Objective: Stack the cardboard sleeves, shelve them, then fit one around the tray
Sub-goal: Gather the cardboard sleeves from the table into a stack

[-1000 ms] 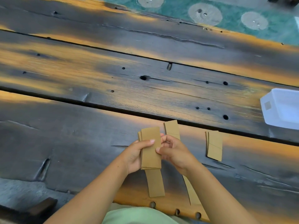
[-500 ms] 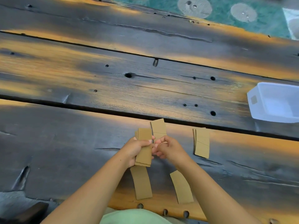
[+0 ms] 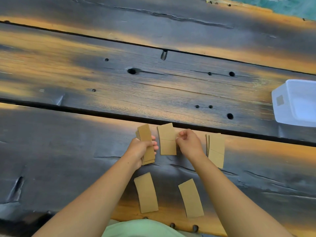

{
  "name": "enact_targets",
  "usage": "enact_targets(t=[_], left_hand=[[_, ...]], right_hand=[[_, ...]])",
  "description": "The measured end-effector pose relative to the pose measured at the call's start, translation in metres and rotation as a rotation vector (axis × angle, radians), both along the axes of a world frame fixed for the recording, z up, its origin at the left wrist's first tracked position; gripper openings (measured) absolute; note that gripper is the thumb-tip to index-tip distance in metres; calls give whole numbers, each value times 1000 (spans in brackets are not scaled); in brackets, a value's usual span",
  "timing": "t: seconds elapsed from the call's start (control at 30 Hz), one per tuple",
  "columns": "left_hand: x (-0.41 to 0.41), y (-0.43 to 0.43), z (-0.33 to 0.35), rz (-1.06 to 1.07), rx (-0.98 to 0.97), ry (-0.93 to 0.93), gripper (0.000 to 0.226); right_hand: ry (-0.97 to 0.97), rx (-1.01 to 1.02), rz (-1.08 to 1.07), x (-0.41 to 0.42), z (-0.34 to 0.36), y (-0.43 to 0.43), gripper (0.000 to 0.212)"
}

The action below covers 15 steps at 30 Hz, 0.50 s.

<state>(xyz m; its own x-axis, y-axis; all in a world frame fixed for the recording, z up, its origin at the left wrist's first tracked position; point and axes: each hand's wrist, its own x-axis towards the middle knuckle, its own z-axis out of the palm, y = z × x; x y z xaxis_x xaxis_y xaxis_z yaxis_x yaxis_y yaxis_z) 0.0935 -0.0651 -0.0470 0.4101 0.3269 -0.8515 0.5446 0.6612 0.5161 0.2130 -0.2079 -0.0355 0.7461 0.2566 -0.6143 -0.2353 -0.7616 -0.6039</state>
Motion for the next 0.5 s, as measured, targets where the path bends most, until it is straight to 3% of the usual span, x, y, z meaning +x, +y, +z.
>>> enact_targets(t=[0.13,0.27,0.33,0.43,0.5], left_hand=[[9,-4,-8,-20,66,66,19],[17,-9,-7,-61,108,81,25],[20,-10,-6,-65,95,78,20],[22,-8,-7,-35,64,86,12],[22,-9,-7,-16,28,87,11]], right_hand=[[137,-53,-56,4,-8,2,30],[148,-56,-94,5,-13,5,39],[158,-53,-101,5,-16,9,37],[189,-33,-139,1,-21,14,12],[187,-12,-165,-2,-25,14,21]])
